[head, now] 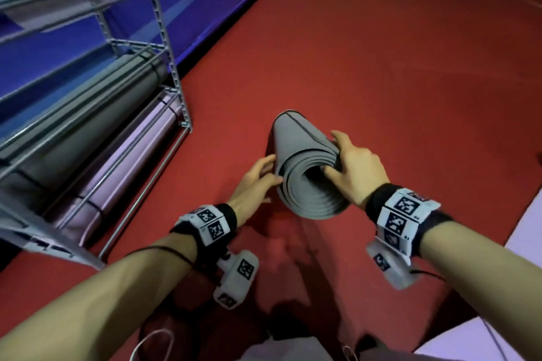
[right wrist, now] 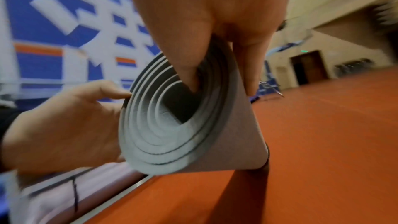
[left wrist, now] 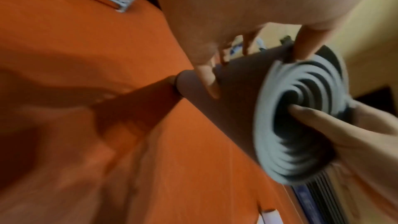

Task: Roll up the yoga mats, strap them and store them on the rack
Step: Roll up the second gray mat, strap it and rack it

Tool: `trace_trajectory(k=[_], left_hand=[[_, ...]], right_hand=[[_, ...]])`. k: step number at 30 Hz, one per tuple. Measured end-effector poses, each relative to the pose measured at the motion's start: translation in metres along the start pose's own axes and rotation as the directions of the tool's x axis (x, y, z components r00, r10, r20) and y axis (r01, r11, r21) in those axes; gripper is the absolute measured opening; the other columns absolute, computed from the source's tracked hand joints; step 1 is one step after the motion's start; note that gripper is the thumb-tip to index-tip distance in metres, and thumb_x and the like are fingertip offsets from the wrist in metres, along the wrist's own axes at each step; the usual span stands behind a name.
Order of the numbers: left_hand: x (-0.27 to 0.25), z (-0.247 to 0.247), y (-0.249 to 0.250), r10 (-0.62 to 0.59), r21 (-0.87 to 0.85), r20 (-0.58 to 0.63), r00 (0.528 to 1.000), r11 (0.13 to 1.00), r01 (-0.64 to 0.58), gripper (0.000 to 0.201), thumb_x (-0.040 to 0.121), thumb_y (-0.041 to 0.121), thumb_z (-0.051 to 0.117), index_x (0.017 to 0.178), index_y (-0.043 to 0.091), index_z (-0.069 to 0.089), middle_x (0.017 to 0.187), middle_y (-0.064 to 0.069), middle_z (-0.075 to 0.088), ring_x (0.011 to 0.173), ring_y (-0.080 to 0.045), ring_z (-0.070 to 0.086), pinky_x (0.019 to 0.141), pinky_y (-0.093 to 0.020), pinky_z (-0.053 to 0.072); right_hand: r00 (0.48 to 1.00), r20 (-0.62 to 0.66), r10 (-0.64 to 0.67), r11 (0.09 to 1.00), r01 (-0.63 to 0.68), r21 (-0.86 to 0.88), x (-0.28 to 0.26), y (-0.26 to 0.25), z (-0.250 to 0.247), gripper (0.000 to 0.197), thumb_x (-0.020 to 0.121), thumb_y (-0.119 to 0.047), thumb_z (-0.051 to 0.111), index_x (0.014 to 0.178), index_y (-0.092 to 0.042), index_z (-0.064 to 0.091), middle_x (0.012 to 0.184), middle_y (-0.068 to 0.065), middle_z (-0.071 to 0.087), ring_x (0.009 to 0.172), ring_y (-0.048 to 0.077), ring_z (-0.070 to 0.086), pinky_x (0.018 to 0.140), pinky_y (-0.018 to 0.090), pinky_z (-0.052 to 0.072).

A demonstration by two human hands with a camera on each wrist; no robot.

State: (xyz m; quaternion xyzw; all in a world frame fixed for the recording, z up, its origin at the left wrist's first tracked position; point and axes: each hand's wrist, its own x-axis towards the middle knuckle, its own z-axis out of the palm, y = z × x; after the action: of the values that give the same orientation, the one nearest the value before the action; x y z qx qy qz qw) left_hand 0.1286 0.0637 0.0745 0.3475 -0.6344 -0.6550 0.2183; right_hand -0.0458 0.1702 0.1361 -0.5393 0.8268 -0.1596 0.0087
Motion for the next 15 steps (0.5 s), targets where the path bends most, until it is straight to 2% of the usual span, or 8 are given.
trace_trajectory(k=[5,7,9,10,11,13,14,15], left_hand=[[-0.016,-0.042,-0.061,-0.272,0.144,0.043,0.961,0.954,0.264,0.076,0.067,0.081,0.051,0.122,0.028,0.054,0.113,0.005,0.065,0.096,-0.011,0.063,0.074,-0.026,0.047],[-0.010,-0.059,-0.096,-0.329,0.080,-0.102,0.939,0.938,0.338,0.064,0.069,0.078,0.057,0.097,0.021,0.066,0.088,0.001,0.068,0.073,-0.014,0.059,0.064,-0.029,0.043],[-0.002,-0.075,-0.125,-0.328,0.206,-0.233,0.916,0.903,0.376,0.050,0.068,0.060,0.065,0.080,0.012,0.069,0.075,-0.006,0.062,0.065,-0.019,0.052,0.067,-0.036,0.048],[-0.001,-0.084,-0.138,-0.370,0.301,-0.258,0.893,0.847,0.438,0.039,0.076,0.046,0.064,0.089,0.009,0.071,0.083,-0.008,0.062,0.074,-0.020,0.056,0.078,-0.039,0.050],[0.001,-0.095,-0.154,-0.455,0.352,-0.286,0.843,0.769,0.534,0.036,0.087,0.031,0.058,0.110,0.006,0.068,0.102,-0.009,0.064,0.093,-0.021,0.059,0.092,-0.038,0.047],[0.008,-0.115,-0.197,-0.551,0.646,-0.231,0.802,0.530,0.550,0.050,0.099,0.025,0.044,0.146,0.009,0.035,0.150,-0.003,0.035,0.135,-0.021,0.039,0.112,-0.036,0.030],[0.009,-0.121,-0.210,-0.591,0.714,-0.191,0.784,0.465,0.524,0.057,0.099,0.027,0.046,0.150,0.010,0.025,0.156,-0.004,0.021,0.140,-0.021,0.031,0.115,-0.039,0.026],[0.013,-0.123,-0.219,-0.644,0.717,-0.182,0.744,0.430,0.548,0.058,0.098,0.029,0.048,0.150,0.011,0.027,0.156,-0.008,0.024,0.140,-0.024,0.033,0.113,-0.041,0.030]], right_hand=[[0.969,0.161,-0.187,0.936,0.226,-0.270,0.029,-0.031,-0.008,0.055,0.089,-0.033,0.059,0.137,-0.016,0.037,0.114,0.018,0.065,0.099,0.040,0.063,0.078,0.042,0.050],[0.975,0.132,-0.179,0.937,0.210,-0.281,0.048,-0.042,-0.018,0.052,0.087,-0.035,0.061,0.132,-0.016,0.043,0.112,0.020,0.065,0.099,0.042,0.063,0.077,0.041,0.048],[0.987,0.071,-0.145,0.964,0.157,-0.213,0.065,-0.049,-0.032,0.049,0.084,-0.038,0.064,0.127,-0.018,0.050,0.112,0.019,0.065,0.101,0.041,0.062,0.080,0.041,0.047],[0.992,0.043,-0.116,0.979,0.121,-0.163,0.072,-0.052,-0.036,0.048,0.082,-0.040,0.066,0.124,-0.020,0.053,0.113,0.017,0.066,0.102,0.040,0.062,0.081,0.040,0.046],[0.996,0.018,-0.086,0.989,0.088,-0.115,0.077,-0.054,-0.038,0.048,0.080,-0.042,0.067,0.122,-0.022,0.056,0.113,0.015,0.067,0.103,0.039,0.062,0.082,0.039,0.046],[0.998,-0.012,-0.055,0.997,0.054,-0.051,0.078,-0.055,-0.036,0.049,0.076,-0.047,0.070,0.120,-0.027,0.060,0.113,0.010,0.069,0.106,0.036,0.061,0.084,0.038,0.046],[0.998,-0.023,-0.054,0.998,0.053,-0.038,0.078,-0.055,-0.032,0.051,0.075,-0.049,0.070,0.120,-0.028,0.061,0.114,0.008,0.070,0.107,0.036,0.061,0.085,0.038,0.045],[0.998,-0.029,-0.062,0.997,0.061,-0.037,0.075,-0.054,-0.029,0.052,0.074,-0.050,0.070,0.121,-0.030,0.061,0.114,0.006,0.070,0.107,0.035,0.061,0.085,0.038,0.045]])
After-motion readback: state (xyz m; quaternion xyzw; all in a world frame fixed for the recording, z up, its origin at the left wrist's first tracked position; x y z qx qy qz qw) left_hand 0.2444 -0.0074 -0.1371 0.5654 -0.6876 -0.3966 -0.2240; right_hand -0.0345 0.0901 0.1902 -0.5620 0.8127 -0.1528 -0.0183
